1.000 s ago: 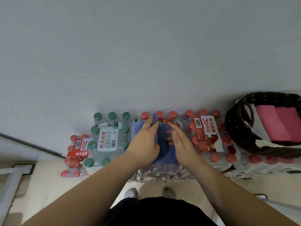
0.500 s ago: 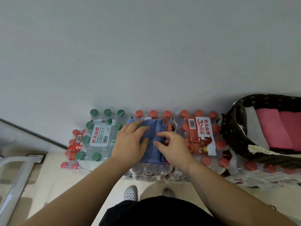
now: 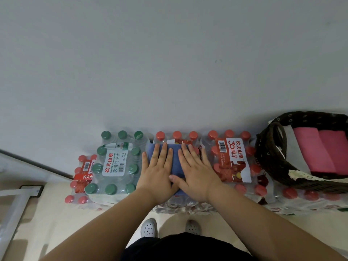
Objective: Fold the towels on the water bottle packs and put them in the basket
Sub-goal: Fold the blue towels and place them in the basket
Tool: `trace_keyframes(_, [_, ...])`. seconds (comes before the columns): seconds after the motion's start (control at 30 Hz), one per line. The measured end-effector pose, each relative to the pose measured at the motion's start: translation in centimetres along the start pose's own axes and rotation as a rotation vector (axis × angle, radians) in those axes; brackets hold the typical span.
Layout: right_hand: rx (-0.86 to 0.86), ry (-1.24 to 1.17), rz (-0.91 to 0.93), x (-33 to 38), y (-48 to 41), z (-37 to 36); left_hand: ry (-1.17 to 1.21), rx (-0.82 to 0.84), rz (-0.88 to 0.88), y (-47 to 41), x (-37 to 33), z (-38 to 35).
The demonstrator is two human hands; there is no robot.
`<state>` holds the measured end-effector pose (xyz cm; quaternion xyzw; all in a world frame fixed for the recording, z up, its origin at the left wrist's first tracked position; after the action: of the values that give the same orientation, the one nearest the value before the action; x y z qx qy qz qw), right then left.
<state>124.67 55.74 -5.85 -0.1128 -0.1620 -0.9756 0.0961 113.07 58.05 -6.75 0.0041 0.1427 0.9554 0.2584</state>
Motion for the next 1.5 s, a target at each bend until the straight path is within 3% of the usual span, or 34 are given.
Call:
trace_keyframes(0.23, [0.068, -0.022, 0.011, -0.8, -0.2, -1.0, 0.085, -0.01, -0.05, 0.2, 0.7, 0.5])
trace_keyframes(0.4, [0.001, 0.01, -0.069, 0.4, -0.6, 0.8, 0.513, -0.266, 0.12, 2.5, 4.7, 2.4])
trace_keyframes(0.63, [-0.061, 0.005, -0.243, 2.4, -2.1, -0.3, 0.89, -0.192, 0.292, 1.3, 6.8, 2.2])
trace_keyframes(0.97, [-0.083, 0.073, -0.239, 1.8, -2.6, -1.2, 0.997, -0.083, 0.364, -0.2, 7.6, 0.8])
trace_keyframes(1.27, [-0.132, 0.016, -0.205, 2.4, -1.3, -0.1, 0.823, -0.246, 0.324, -0.3, 7.4, 3.7])
trace_keyframes(1.37, [-0.07, -0.009, -0.163, 3.2, 0.5, -1.2, 0.755, -0.277, 0.341, 0.0, 7.9, 4.8])
trace_keyframes(1.5, [-0.054, -0.233, -0.132, 2.5, 1.0, -1.7, 0.555, -0.278, 0.188, 0.3, 5.2, 7.1])
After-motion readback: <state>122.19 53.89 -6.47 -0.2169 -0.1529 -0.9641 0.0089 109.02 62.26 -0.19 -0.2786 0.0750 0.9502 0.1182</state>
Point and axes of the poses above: each hand's wrist, its own y-axis away from the middle knuckle, its own z-axis out of the back of the hand, x = y × z, the point moved 7 cm from there along -y, towards the middle knuckle, and after that the axes turned 1 degree about -z, right-handed, at the moved point
